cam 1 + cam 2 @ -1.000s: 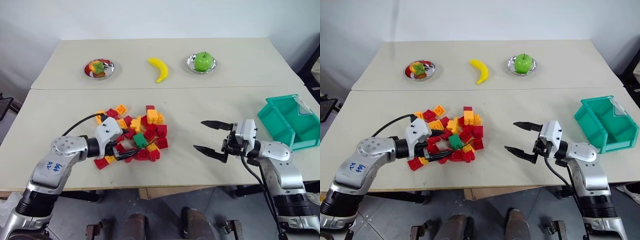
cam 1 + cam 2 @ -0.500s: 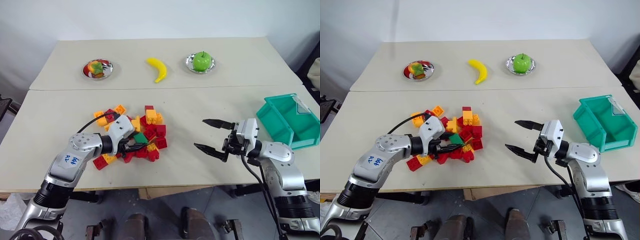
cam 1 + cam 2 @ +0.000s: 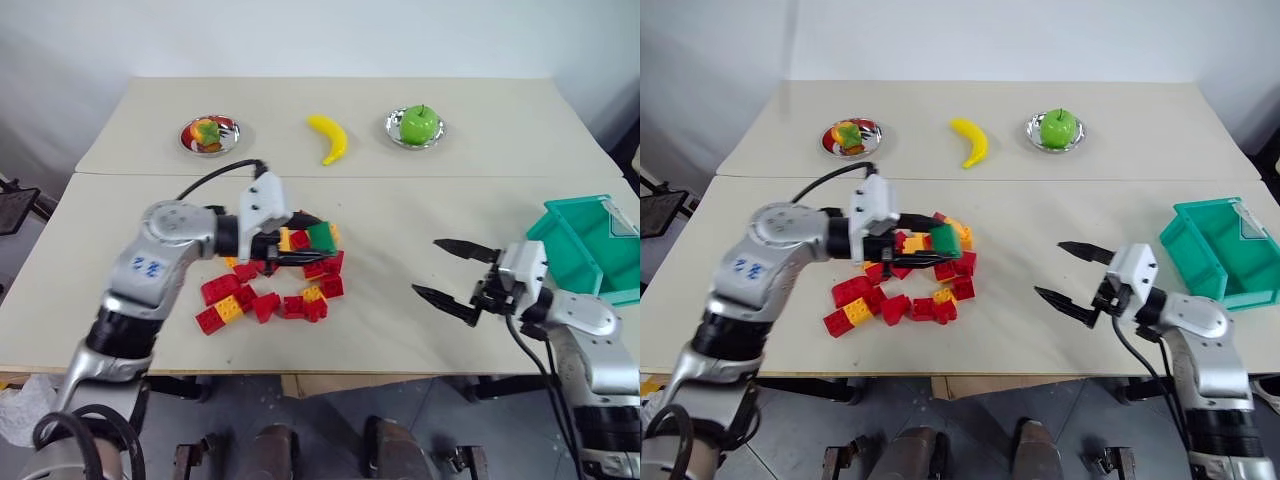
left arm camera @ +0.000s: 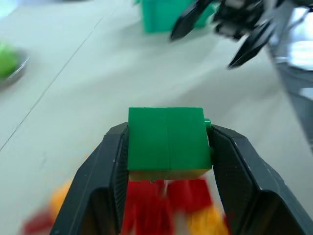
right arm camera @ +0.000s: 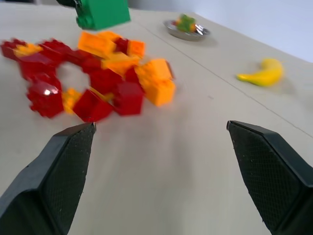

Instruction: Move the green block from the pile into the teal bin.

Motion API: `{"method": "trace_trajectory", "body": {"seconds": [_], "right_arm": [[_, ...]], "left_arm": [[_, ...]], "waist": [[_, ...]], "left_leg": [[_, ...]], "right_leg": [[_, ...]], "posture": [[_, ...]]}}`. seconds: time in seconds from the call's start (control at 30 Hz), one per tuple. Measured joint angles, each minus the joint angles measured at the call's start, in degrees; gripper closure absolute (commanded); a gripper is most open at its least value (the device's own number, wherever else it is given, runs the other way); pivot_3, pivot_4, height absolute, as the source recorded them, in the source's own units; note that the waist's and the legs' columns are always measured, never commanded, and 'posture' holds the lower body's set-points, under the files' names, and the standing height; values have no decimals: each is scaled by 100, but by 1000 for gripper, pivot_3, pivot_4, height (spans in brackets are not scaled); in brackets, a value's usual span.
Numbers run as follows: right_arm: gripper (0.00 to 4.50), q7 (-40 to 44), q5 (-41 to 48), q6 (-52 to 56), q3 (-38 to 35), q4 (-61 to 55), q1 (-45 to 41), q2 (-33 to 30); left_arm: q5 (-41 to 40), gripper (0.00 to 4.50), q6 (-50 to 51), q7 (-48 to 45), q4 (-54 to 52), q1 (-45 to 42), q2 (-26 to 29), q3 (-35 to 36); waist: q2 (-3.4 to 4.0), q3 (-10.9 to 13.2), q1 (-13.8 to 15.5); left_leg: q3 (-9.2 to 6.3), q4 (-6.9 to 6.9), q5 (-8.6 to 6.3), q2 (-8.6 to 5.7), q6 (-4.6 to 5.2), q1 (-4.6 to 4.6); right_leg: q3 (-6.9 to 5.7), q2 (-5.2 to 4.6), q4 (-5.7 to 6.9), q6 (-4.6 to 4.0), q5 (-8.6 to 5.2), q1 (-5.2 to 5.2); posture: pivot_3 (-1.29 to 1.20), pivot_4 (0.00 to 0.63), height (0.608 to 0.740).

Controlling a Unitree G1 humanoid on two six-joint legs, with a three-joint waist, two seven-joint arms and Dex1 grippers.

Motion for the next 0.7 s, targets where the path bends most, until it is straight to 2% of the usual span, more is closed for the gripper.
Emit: {"method": "trace_trajectory", "body": {"seconds": [0.1,0.3,0.37,0.53,0.57,0.7], "right_arm": [[0,-240,1,-48,-546,-102,422,-129],[0,-642,24,34,-1112,-743,1381,-129],[0,-787,49,49,-1231,-1049,1650,-93],[0,-1051,158,90,-1392,-1480,2193,86],[0,-1067,174,89,-1396,-1517,2263,127],[0,-1119,219,83,-1411,-1552,2434,151]], "left_arm": [[506,2420,-848,138,1883,-927,-1333,-501],[1377,2420,-2287,571,4649,-1672,-2740,-903],[1551,2420,-2550,586,5249,-1669,-2973,-968],[1627,780,-3104,498,5653,-1665,-3030,-685],[1590,604,-3251,498,5621,-1664,-2992,-556],[1249,604,-3391,110,5272,-1508,-2688,-39]], "waist": [[-4,2,82],[-4,2,-40],[-7,4,-74],[-9,5,-84],[-9,5,-83],[-6,3,-89]], "left_leg": [[7,27,-8,-3,21,-22],[29,14,-21,-4,42,-22],[29,14,-21,-3,42,-25],[24,28,-21,-2,42,-35],[24,30,-22,-2,42,-36],[23,31,-22,-2,43,-35]], "right_leg": [[1,1,-24,22,12,3],[12,0,-42,28,15,-4],[12,0,-43,28,15,-8],[13,-1,-40,30,16,-13],[13,-1,-39,30,16,-13],[13,-1,-35,30,17,-13]], "posture": [[0,150,740],[0,150,740],[0,150,740],[0,150,740],[0,150,740],[0,150,740]]}}
